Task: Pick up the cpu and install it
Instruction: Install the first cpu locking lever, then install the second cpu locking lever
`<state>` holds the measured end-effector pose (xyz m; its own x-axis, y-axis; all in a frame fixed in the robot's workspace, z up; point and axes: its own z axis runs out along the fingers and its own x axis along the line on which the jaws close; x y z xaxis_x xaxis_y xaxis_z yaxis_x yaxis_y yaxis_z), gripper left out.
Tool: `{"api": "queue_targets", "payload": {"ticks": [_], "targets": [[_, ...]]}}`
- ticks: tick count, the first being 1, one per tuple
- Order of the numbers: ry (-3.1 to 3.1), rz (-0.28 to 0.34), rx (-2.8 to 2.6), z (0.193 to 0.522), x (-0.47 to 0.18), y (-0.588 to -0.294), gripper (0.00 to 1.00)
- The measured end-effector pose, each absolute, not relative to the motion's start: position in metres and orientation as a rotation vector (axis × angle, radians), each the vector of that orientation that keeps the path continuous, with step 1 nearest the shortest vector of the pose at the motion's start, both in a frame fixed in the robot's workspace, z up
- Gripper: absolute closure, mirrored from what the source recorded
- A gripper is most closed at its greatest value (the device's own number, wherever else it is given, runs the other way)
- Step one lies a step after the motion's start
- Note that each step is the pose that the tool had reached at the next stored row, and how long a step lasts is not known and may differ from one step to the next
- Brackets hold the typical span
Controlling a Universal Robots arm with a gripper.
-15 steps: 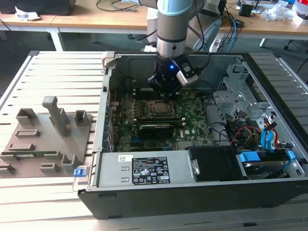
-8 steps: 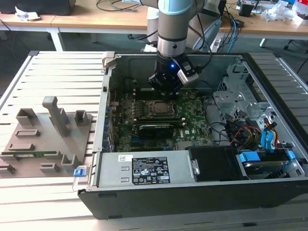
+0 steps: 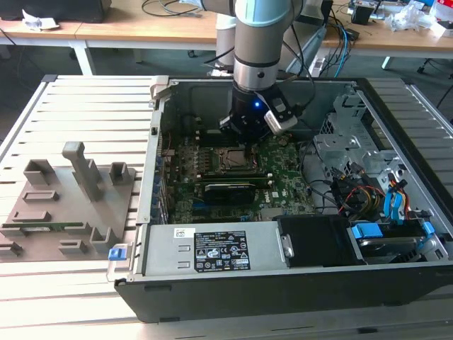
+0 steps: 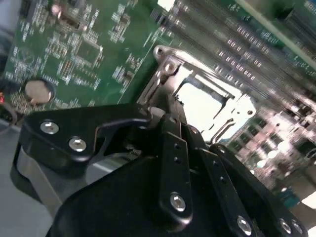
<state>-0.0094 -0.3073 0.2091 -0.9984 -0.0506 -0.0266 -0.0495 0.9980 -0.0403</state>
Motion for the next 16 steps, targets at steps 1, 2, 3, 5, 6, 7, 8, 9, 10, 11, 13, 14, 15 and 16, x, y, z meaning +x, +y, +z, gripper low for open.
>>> {"api": "queue_targets", "payload": {"ticks": [1,2,3,5,6,7,8,9,10,11,13,14,15,16], "targets": [[3.112,-0.065,-0.078,0.211,-0.009,-0.309,0.89],[3.112,-0.065,-0.078,0.221,-0.009,-0.309,0.89],[3.112,-0.065,-0.078,0.228,-0.009,-0.309,0.89],[3.112,-0.067,-0.078,0.248,-0.009,-0.309,0.89],[3.112,-0.067,-0.078,0.257,-0.009,-0.309,0.89],[3.112,-0.067,-0.078,0.263,-0.009,-0.309,0.89],[3.112,-0.067,-0.078,0.263,-0.009,-0.309,0.89],[3.112,-0.067,-0.078,0.263,-0.009,-0.309,0.89],[3.112,-0.067,-0.078,0.264,-0.009,-0.309,0.89],[3.112,-0.067,-0.078,0.264,-0.009,-0.309,0.89],[3.112,-0.067,-0.078,0.264,-0.009,-0.309,0.89],[3.112,-0.067,-0.078,0.264,-0.009,-0.309,0.89],[3.112,-0.067,-0.078,0.264,-0.009,-0.309,0.89],[3.112,-0.067,-0.078,0.264,-0.009,-0.310,0.89]]}}
